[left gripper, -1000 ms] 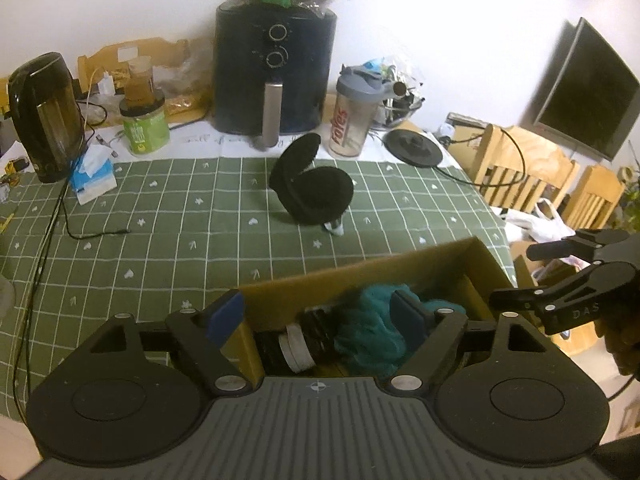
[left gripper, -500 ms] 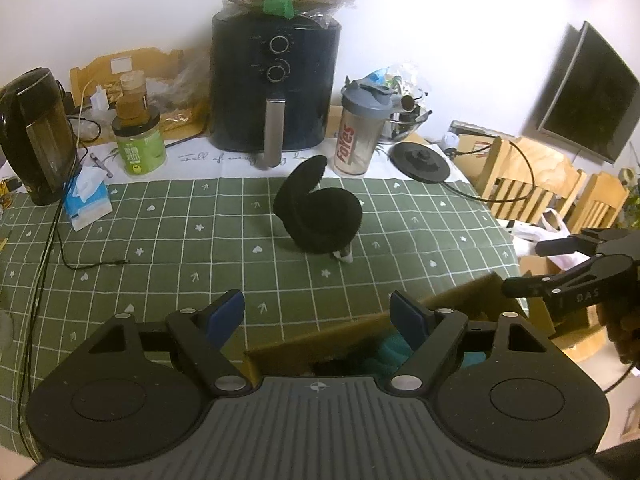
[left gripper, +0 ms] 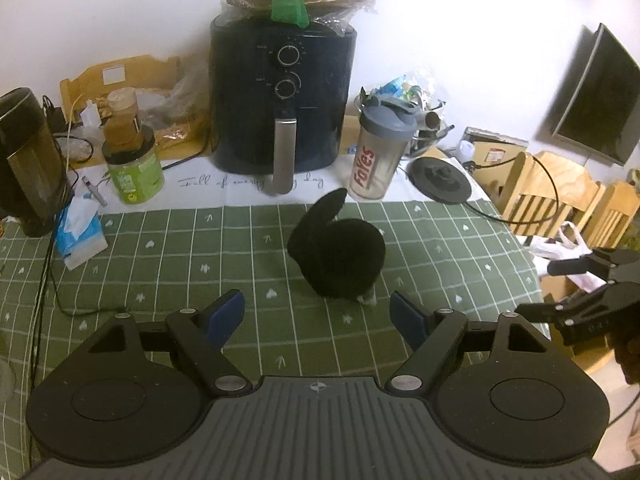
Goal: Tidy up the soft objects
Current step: 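Withdraw both open grippers from the box toward the black earmuff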
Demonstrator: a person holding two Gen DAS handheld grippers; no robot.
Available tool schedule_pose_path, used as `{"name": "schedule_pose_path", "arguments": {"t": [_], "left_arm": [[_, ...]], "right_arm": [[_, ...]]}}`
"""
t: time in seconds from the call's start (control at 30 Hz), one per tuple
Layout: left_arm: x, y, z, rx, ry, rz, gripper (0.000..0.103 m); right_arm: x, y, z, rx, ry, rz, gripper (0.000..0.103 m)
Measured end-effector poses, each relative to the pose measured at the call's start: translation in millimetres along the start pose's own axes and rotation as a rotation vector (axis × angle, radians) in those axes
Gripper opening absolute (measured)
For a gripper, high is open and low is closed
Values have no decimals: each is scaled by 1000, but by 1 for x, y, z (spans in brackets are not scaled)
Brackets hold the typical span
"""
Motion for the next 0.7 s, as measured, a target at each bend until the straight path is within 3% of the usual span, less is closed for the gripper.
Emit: {"name": "schedule_pose_path", "arguments": {"t": [0.27, 0.7], "left_arm": [[37, -11, -8, -16, -44, 15, 80], [102, -21, -6, -1, -130, 50, 79]], "right_arm": [[8, 4, -13, -6, 12, 13, 103], [9, 12, -4, 35, 0, 49, 103]]}}
Point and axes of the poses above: each gripper's, at about its wrist camera, not at the fingertips, and x roughly the way its jaws point, y to its right, z to its underside, the point moved 8 cm from there along x, roughly the way its jaws point, and after that the axes turned 9 degrees about y, right-handed, at the moved point
